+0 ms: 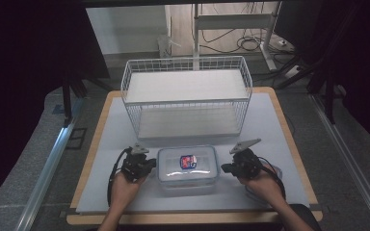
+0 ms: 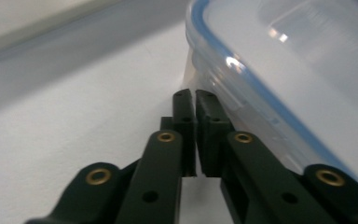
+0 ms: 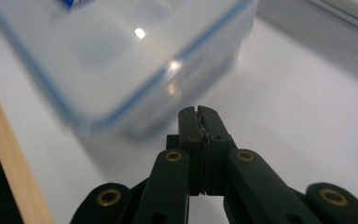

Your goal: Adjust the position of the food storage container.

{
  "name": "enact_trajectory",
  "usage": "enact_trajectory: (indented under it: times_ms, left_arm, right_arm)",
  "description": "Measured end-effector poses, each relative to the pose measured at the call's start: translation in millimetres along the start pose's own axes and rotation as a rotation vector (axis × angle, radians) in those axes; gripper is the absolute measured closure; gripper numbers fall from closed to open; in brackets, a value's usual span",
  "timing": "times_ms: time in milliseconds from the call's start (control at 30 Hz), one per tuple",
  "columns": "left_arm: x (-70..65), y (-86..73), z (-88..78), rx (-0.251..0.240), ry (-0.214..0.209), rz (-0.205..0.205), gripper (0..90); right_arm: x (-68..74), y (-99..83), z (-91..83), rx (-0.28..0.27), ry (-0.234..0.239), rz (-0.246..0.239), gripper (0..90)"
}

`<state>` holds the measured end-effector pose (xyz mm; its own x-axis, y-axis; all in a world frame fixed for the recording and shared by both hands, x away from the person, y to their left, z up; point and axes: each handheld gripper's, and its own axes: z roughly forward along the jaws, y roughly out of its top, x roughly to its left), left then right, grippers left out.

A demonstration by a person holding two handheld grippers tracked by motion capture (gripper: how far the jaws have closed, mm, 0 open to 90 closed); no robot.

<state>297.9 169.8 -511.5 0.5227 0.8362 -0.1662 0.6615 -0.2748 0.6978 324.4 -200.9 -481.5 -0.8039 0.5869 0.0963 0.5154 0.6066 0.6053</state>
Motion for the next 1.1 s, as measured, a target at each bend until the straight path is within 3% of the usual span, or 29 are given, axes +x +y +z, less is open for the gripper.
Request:
enact_trajectory:
  times_ms: [67,100,133,167,333,467,500,567,667,700,833,1000,1033,1100]
  left_arm:
    - [2.1,-1.3,-5.1,-0.02,-0.003,-0.012,85.2]
    - [5.7,-3.1,-10.4,-0.035,-0.005,-0.025,84.3]
    - [5.7,-3.1,-10.4,-0.035,-0.005,-0.025,83.9]
    - [8.0,-4.5,-12.8,-0.043,-0.008,-0.038,83.5]
    - [9.6,-11.3,-17.9,-0.045,-0.016,-0.065,83.2]
    - [5.6,-19.4,-23.4,-0.031,-0.018,-0.053,83.2]
    - [4.5,-21.8,-24.8,-0.025,-0.023,-0.052,83.4]
    - [1.0,-26.3,-27.5,-0.019,-0.035,-0.043,84.4]
    - [-2.7,-28.4,-29.2,-0.014,-0.034,-0.025,84.7]
    - [-5.3,-29.4,-30.4,-0.017,-0.03,-0.025,84.8]
    - [-4.8,-28.7,-29.8,-0.021,-0.035,-0.027,85.3]
    - [-2.5,-29.2,-31.3,-0.027,-0.025,-0.027,84.2]
    - [-0.8,-29.6,-33.5,-0.036,-0.008,-0.02,78.3]
    - [0.1,-29.8,-34.3,-0.039,-0.003,-0.02,74.9]
  right_arm:
    - [2.4,-5.6,-5.1,0.006,-0.01,-0.007,88.6]
    - [5.2,-20.1,-14.7,0.025,-0.018,-0.008,88.6]
    - [5.2,-20.1,-14.7,0.025,-0.018,-0.008,88.6]
    - [6.9,-31.6,-20.2,0.053,-0.041,-0.02,88.8]
    - [5.3,-44.8,-31.0,0.053,-0.054,-0.022,89.1]
    - [-3.7,-53.7,-40.2,0.058,-0.086,0.001,89.2]
    - [-9.0,-56.0,-44.3,0.045,-0.081,0.035,89.2]
    - [-6.0,-52.3,-43.8,0.04,-0.107,0.026,89.0]
    - [-4.1,-48.0,-41.0,0.008,-0.068,0.033,88.3]
    - [0.6,-38.1,-33.2,-0.029,-0.046,0.031,87.0]
    - [3.0,-19.9,-17.3,-0.075,-0.002,0.036,87.1]
    - [2.5,-8.5,-5.7,-0.073,-0.005,0.021,87.7]
    - [1.7,-8.7,-5.5,-0.073,-0.037,0.005,87.6]
    - [0.8,-9.7,-6.3,-0.076,-0.038,0.005,87.5]
